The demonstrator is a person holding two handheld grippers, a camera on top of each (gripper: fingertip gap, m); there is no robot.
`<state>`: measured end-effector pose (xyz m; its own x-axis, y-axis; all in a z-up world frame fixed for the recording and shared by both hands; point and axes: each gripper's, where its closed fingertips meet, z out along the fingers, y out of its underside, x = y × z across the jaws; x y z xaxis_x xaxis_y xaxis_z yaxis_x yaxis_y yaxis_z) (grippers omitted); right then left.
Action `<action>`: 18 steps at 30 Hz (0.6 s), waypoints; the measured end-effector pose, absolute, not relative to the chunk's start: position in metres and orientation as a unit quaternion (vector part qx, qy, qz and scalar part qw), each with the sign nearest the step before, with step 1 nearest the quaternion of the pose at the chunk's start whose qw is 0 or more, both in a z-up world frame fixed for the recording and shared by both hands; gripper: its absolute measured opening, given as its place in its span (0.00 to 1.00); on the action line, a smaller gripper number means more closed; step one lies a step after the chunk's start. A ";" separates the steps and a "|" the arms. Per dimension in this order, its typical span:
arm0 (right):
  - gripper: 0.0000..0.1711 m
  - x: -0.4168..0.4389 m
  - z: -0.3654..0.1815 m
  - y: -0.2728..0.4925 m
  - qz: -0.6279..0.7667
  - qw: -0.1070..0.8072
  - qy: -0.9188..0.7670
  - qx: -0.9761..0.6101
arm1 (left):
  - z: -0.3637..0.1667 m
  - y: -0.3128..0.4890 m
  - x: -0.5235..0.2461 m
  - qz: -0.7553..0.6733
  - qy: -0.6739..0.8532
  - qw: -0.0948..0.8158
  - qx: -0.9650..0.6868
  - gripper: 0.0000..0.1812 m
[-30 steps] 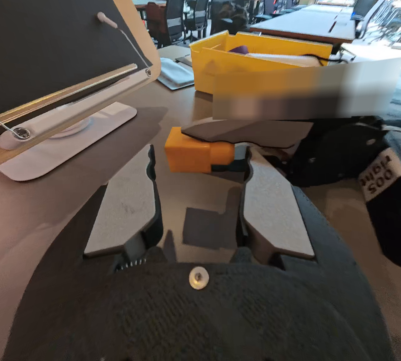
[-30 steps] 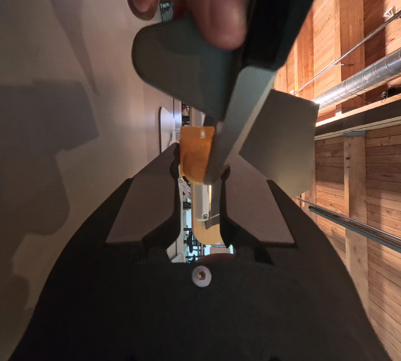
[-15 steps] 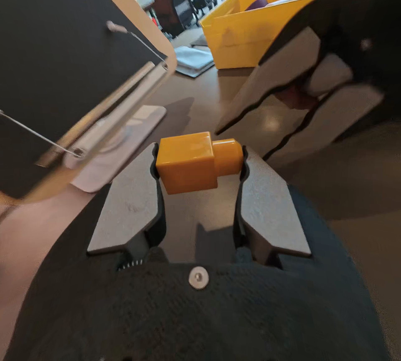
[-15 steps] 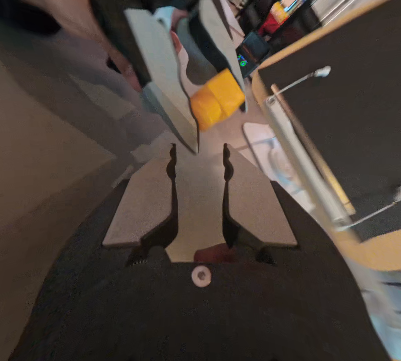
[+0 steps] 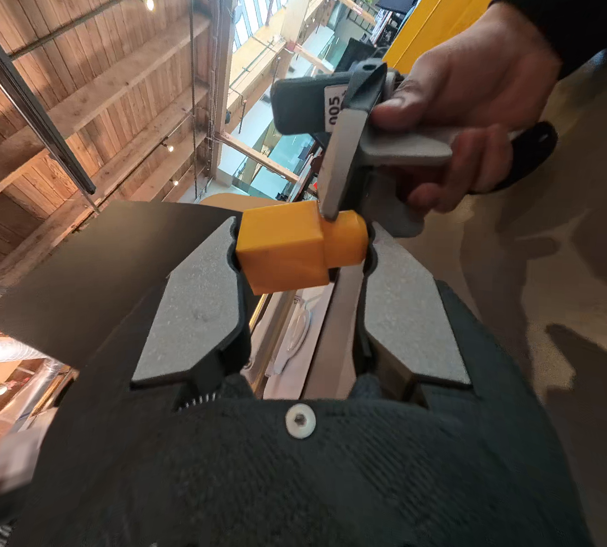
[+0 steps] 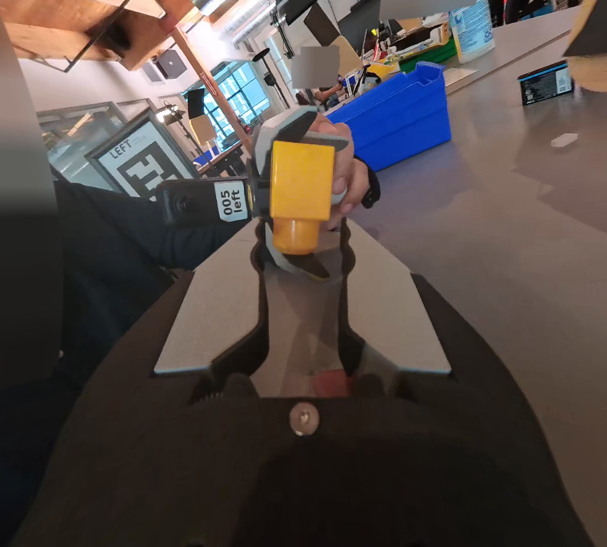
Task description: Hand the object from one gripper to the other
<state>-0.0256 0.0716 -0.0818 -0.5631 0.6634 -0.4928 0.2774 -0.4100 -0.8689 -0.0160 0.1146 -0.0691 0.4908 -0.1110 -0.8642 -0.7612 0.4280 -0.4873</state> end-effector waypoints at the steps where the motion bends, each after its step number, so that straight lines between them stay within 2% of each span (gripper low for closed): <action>1: 0.19 -0.025 -0.081 0.067 0.715 0.130 -0.530 -0.437 | -0.071 0.114 -0.013 0.230 0.456 0.713 -0.481 0.41; 4: 0.18 -0.029 -0.085 0.070 0.698 0.153 -0.544 -0.440 | -0.074 0.118 -0.016 0.224 0.441 0.710 -0.501 0.41; 6: 0.18 -0.032 -0.090 0.085 0.659 0.213 -0.558 -0.457 | -0.085 0.126 -0.022 0.176 0.416 0.699 -0.555 0.38; 8: 0.18 -0.033 -0.097 0.105 0.590 0.296 -0.585 -0.471 | -0.096 0.128 -0.024 0.085 0.393 0.678 -0.615 0.42; 10: 0.18 -0.032 -0.105 0.132 0.461 0.415 -0.624 -0.475 | -0.103 0.129 -0.032 -0.006 0.346 0.656 -0.671 0.42; 13: 0.18 -0.026 -0.110 0.152 0.227 0.563 -0.689 -0.397 | -0.105 0.131 -0.047 -0.135 0.251 0.628 -0.725 0.45; 15: 0.18 -0.027 -0.112 0.148 0.104 0.611 -0.720 -0.313 | -0.101 0.129 -0.048 -0.234 0.200 0.612 -0.728 0.45; 18: 0.19 -0.034 -0.113 0.136 0.017 0.644 -0.726 -0.239 | -0.099 0.124 -0.040 -0.357 0.161 0.565 -0.726 0.45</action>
<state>-0.0337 0.1361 -0.1127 -0.0556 0.3685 0.9280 0.3250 0.8855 -0.3321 -0.0400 0.1245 -0.0992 0.6937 -0.6368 0.3366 0.1703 -0.3091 -0.9357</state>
